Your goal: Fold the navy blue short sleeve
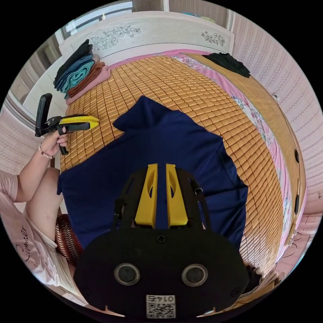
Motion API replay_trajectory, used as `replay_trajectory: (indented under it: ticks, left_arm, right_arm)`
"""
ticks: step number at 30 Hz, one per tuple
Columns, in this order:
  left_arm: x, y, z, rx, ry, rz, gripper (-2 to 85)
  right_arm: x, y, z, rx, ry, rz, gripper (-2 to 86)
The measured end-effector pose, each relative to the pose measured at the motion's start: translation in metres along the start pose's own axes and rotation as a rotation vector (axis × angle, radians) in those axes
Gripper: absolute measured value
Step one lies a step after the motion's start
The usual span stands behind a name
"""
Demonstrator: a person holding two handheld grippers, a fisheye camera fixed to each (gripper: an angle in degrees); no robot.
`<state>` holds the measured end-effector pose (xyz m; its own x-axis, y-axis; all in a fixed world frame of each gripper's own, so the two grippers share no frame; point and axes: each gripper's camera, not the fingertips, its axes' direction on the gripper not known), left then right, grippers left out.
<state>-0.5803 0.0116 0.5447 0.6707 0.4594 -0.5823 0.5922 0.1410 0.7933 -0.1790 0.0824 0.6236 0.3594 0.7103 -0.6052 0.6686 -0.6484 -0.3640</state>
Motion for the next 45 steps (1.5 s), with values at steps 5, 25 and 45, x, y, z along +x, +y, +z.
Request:
replay_trajectory:
  ticks: [5,25,45]
  left_arm:
    - [-0.006,-0.03,0.014,-0.091,-0.081,0.068,8.7]
    - [-0.023,-0.041,0.038,-0.108,0.032,0.026,0.0]
    - [0.09,-0.012,0.086,-0.159,0.14,0.425,7.8]
  right_arm:
    - [-0.042,-0.097,0.031,-0.002,-0.016,-0.087,5.4]
    - [-0.075,-0.201,0.12,-0.002,0.139,-0.049,0.8]
    - [0.068,0.001,0.012,0.133,0.036,0.285,6.2]
